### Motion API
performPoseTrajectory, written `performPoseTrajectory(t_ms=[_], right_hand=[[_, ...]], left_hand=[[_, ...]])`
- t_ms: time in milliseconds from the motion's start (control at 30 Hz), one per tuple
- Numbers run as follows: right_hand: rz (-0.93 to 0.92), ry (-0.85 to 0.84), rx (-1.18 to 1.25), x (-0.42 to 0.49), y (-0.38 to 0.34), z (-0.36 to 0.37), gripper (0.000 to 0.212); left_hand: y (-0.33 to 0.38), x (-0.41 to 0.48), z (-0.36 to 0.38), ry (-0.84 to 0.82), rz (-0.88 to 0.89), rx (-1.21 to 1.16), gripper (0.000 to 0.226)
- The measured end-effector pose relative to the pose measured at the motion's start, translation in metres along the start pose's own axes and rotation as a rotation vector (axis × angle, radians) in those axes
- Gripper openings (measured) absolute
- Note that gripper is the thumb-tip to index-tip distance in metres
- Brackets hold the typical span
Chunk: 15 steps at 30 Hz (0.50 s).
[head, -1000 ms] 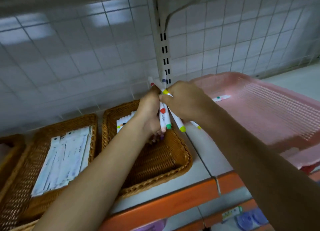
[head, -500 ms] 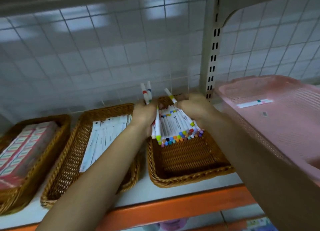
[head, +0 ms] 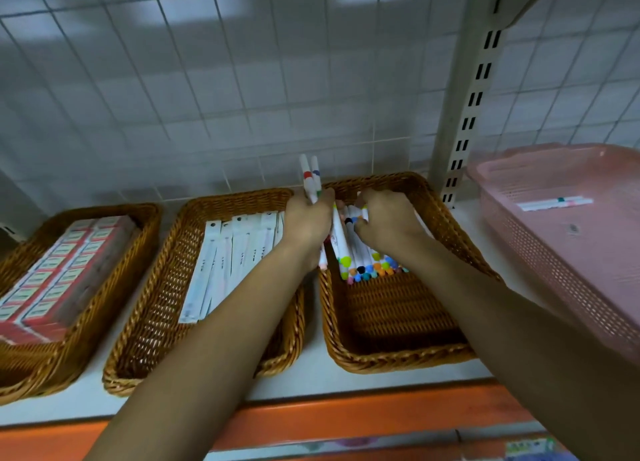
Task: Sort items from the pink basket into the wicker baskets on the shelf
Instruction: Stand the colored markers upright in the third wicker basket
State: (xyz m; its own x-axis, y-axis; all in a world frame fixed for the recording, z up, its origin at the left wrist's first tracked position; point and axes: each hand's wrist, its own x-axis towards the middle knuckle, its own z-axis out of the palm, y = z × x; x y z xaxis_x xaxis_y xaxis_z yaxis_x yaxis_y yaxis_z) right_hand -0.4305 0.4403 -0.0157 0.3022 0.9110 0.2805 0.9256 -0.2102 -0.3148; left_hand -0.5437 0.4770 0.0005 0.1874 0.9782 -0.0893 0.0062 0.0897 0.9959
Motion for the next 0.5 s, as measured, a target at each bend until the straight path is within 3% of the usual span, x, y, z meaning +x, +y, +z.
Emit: performPoseTrajectory(t_ms=[300, 400, 500], right_hand=[[-0.086, -0.011, -0.069, -0.004, 0.007, 0.002, 0.027], [-0.019, 0.074, 0.22, -0.006, 0.004, -0.013, 0.023], [0.125, -0.112, 0.744, -0.015, -0.007, -0.031, 0.012]], left_hand=[[-0.004, 0.001, -0.003, -0.048, -0.002, -0.043, 0.025], [-0.004, 0.0, -0.003, -0.066, 0.008, -0.06, 0.021], [-0.002, 0.0, -0.003, -0.047, -0.01, -0.044, 0.014]])
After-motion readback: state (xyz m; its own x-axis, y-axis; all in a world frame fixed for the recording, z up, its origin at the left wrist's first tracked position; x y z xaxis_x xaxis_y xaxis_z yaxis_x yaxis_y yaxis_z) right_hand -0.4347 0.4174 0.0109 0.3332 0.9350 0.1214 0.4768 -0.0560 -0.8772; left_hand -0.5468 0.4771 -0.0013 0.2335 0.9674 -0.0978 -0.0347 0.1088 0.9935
